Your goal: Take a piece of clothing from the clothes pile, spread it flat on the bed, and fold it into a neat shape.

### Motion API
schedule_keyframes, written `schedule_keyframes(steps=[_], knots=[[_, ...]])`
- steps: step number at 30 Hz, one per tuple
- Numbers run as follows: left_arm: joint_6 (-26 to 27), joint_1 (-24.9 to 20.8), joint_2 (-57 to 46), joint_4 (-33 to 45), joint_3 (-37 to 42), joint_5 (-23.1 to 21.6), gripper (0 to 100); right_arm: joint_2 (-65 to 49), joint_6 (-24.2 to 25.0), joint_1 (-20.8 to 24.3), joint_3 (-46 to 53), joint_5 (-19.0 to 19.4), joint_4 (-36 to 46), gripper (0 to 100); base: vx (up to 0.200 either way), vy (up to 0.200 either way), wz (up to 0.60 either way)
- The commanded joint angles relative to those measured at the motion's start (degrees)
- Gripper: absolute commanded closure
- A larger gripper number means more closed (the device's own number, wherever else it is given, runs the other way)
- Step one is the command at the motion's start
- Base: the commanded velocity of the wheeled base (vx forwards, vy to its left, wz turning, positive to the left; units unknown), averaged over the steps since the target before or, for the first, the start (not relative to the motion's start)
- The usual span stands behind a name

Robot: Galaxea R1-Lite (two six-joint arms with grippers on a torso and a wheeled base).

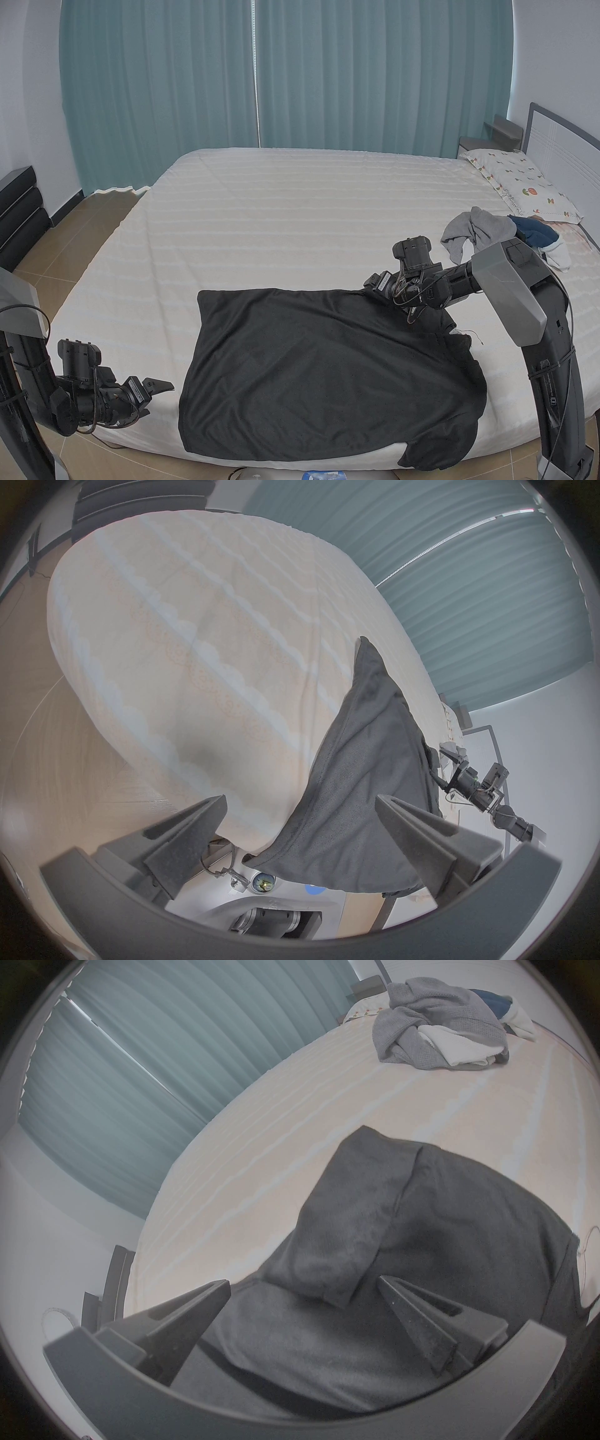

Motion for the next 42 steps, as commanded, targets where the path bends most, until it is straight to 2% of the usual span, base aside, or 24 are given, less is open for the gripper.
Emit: schedule_keyframes(steps=[1,5,8,11,12,13,15,17,19,22,24,33,42], knots=[[0.0,0.0,0.3,0.0,0.1,0.0,0,3.6,0.2,-0.5,-5.4,0.0,1.7,0,0.0,0.0,0.0],[0.0,0.0,0.3,0.0,0.1,0.0,0,6.9,0.3,-0.3,-12.9,-1.3,4.1,0,0.0,0.0,0.0],[0.0,-0.1,0.4,0.1,0.1,0.1,0,8.4,0.4,-0.3,-13.7,-1.6,1.3,0,0.0,0.0,0.0],[0.0,-0.1,0.4,0.1,0.1,0.1,0,8.7,1.1,-0.6,-13.7,-1.0,-7.4,0,0.0,0.0,0.0],[0.0,-0.1,0.4,0.0,0.1,0.1,0,9.8,1.4,-0.8,-13.7,-1.2,-15.1,0,0.0,0.0,0.0],[0.0,-0.1,0.4,0.0,0.1,0.1,0,10.7,1.3,-1.0,-13.7,-1.3,-19.0,0,0.0,0.0,0.0],[0.0,-0.1,0.4,0.0,0.1,0.1,0,11.5,1.0,-1.4,-13.7,-1.6,-23.0,0,0.0,0.0,0.0],[0.0,-0.1,0.4,0.1,0.2,0.1,0,12.1,-0.4,-1.6,-13.7,-2.0,-27.3,0,0.0,0.0,0.0],[0.0,-0.1,0.4,0.0,0.2,0.1,0,12.3,-4.2,-2.2,-13.7,-3.0,-31.8,0,0.0,0.0,0.0],[0.0,-0.1,0.4,0.0,0.2,0.1,0,13.7,-12.3,-2.8,-13.7,-2.5,-33.9,0,0.0,0.0,0.0],[0.0,-0.2,0.4,0.0,0.2,0.1,0,14.8,-15.3,-2.9,-13.7,-2.4,-34.5,0,0.0,0.0,0.0],[0.0,-0.2,0.4,0.0,0.2,0.1,0,17.9,-16.6,-2.8,-13.7,-3.2,-34.8,0,0.0,0.0,0.0],[0.0,-0.3,0.4,0.0,0.2,0.2,0,10.7,-16.4,-3.4,-12.7,-5.5,-32.3,0,0.0,0.0,0.0]])
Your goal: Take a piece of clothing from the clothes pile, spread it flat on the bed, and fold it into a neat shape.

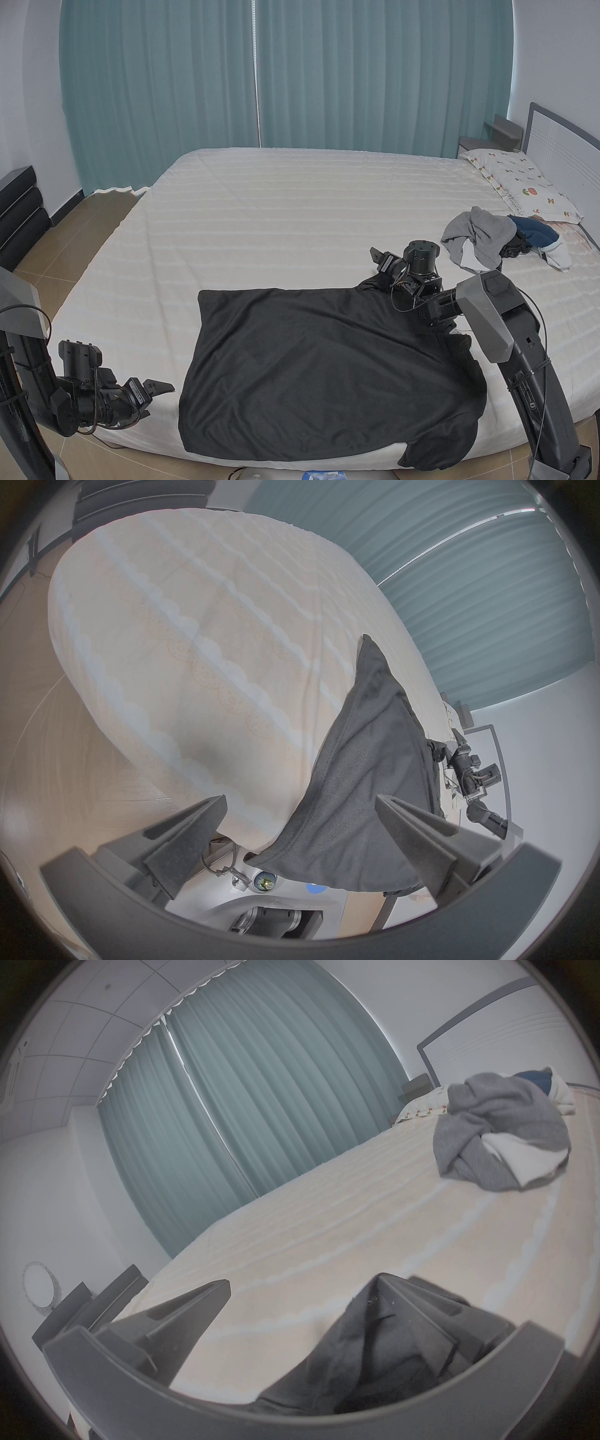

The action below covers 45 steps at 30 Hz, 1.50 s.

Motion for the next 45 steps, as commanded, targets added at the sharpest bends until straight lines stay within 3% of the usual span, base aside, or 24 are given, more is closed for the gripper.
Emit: schedule_keyframes(steps=[1,4,8,12,16,19,25,41,42,45], knots=[[0.1,-0.1,0.1,0.0,0.0,0.0,0,-5.8,0.2,-0.4,2.4,-0.4,0.9,0,0.0,0.0,0.0],[0.1,-0.1,0.1,0.0,0.0,0.0,0,-9.5,0.3,-0.8,7.4,0.3,1.2,0,0.0,0.0,0.0],[0.0,-0.1,0.1,0.0,0.1,0.0,0,-16.5,0.3,-2.6,19.8,5.6,0.5,0,0.0,0.0,0.0],[0.1,-0.1,0.1,0.0,0.1,0.0,0,-20.4,0.1,-5.4,25.0,8.6,0.4,0,0.0,0.0,0.0],[0.0,-0.1,0.1,0.0,0.1,0.0,0,-24.2,0.2,-9.0,33.1,15.4,2.2,0,0.0,0.0,0.0],[0.0,-0.1,0.1,0.0,0.1,0.0,0,-24.5,0.0,-10.9,36.3,18.3,4.0,0,0.0,0.0,0.0],[0.3,-0.1,0.1,0.0,0.4,-0.3,0,-21.8,-1.3,-13.4,37.5,19.0,3.3,0,0.0,0.0,0.0],[0.4,-0.4,0.3,-0.1,0.5,-0.1,0,-13.5,-1.6,-12.7,33.4,18.2,1.5,0,0.0,0.0,0.0],[0.4,-0.4,0.4,-0.1,0.5,0.0,0,-13.0,-1.6,-12.7,33.3,18.0,0.9,100,0.0,0.0,0.0],[0.4,-0.4,0.4,-0.1,0.5,0.0,0,-12.7,-1.6,-12.8,33.3,18.0,-0.5,100,0.0,0.0,0.0]])
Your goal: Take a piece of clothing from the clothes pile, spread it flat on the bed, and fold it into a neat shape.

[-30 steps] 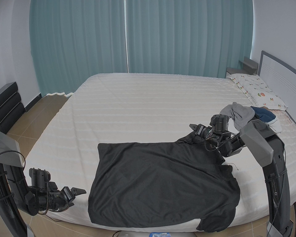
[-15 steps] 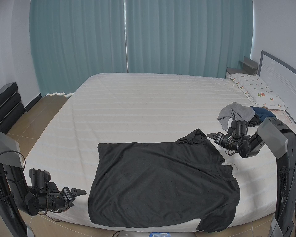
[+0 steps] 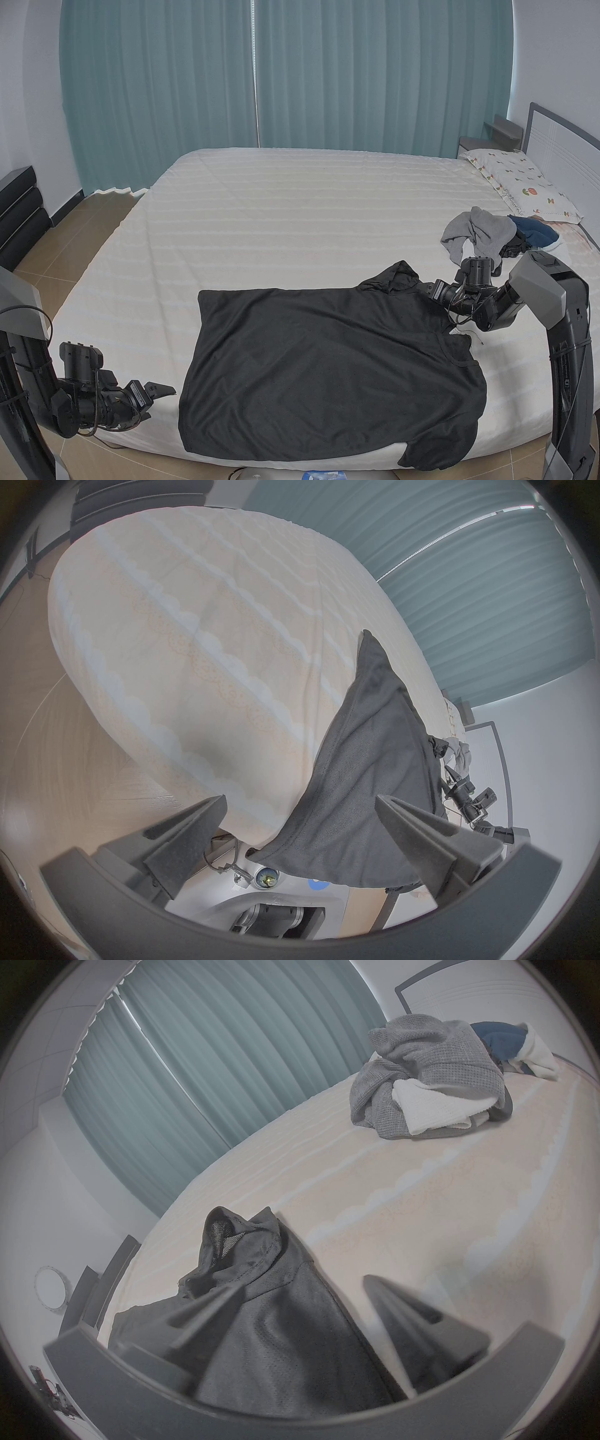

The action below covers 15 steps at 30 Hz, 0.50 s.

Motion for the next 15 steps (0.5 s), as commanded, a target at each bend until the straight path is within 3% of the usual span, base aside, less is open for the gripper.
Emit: schedule_keyframes(steps=[1,5,10,15], knots=[[0.0,0.0,0.1,0.0,0.0,0.0,0,1.6,0.0,-0.2,-0.1,0.0,-0.7,100,0.0,0.0,0.0],[0.0,-0.1,0.1,0.0,-0.1,0.1,0,2.0,0.4,-0.4,-2.3,-1.1,-3.3,100,0.0,0.0,0.0],[0.0,-0.1,0.1,0.0,-0.1,0.1,0,5.4,0.7,-0.4,-9.5,-7.1,-6.3,100,0.0,0.0,0.0],[0.0,-0.1,0.2,0.0,-0.3,0.2,0,5.9,0.7,-0.6,-9.8,-7.8,-6.0,100,0.0,0.0,0.0]])
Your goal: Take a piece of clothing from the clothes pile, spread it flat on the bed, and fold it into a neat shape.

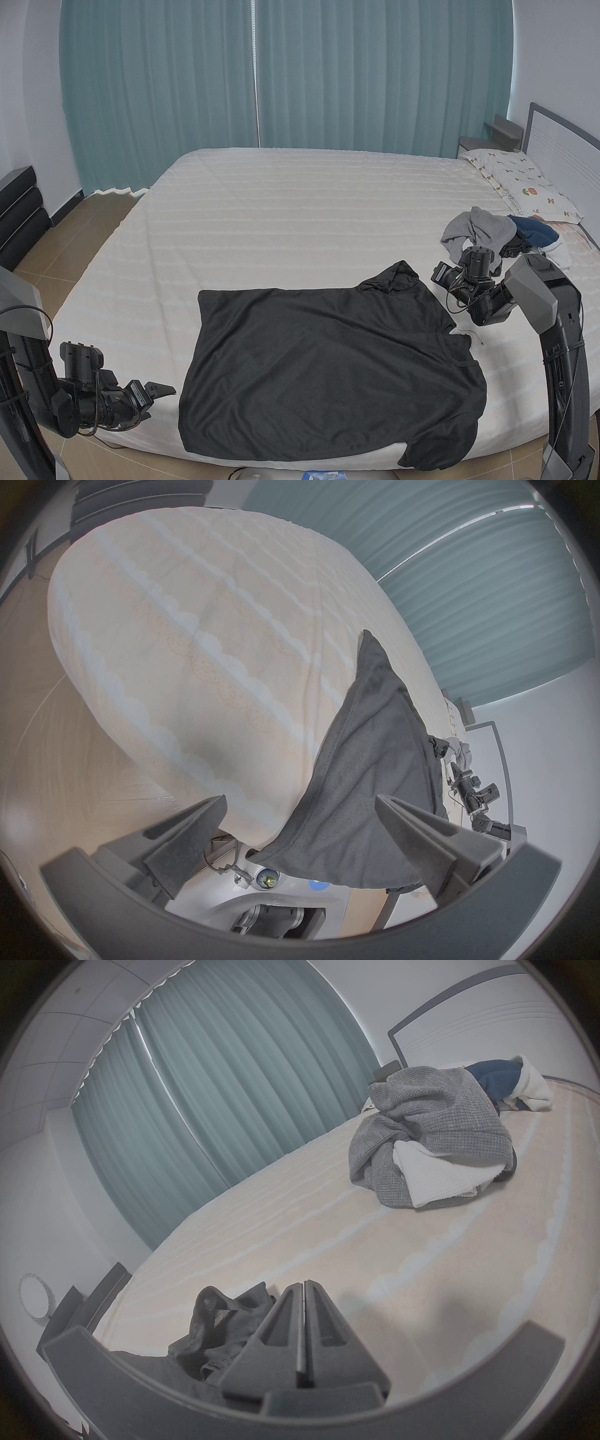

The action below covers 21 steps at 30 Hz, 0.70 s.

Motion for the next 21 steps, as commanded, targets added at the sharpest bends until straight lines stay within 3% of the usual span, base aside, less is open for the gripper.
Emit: schedule_keyframes(steps=[1,6,7,21], knots=[[0.0,0.0,0.1,0.0,-0.1,0.0,0,1.6,0.1,-0.1,0.3,-0.6,0.1,100,0.0,0.0,0.0],[0.1,-0.1,0.3,-0.1,-0.1,0.1,0,-1.5,0.0,0.0,6.3,2.5,0.1,100,0.0,0.0,0.0],[0.1,-0.1,0.4,-0.1,-0.1,0.1,0,-2.2,0.1,0.0,7.5,3.5,0.0,0,0.0,0.0,0.0],[0.1,-0.1,0.5,-0.1,-0.4,0.1,0,-2.8,0.0,0.8,11.2,6.5,0.1,0,0.0,0.0,0.0]])
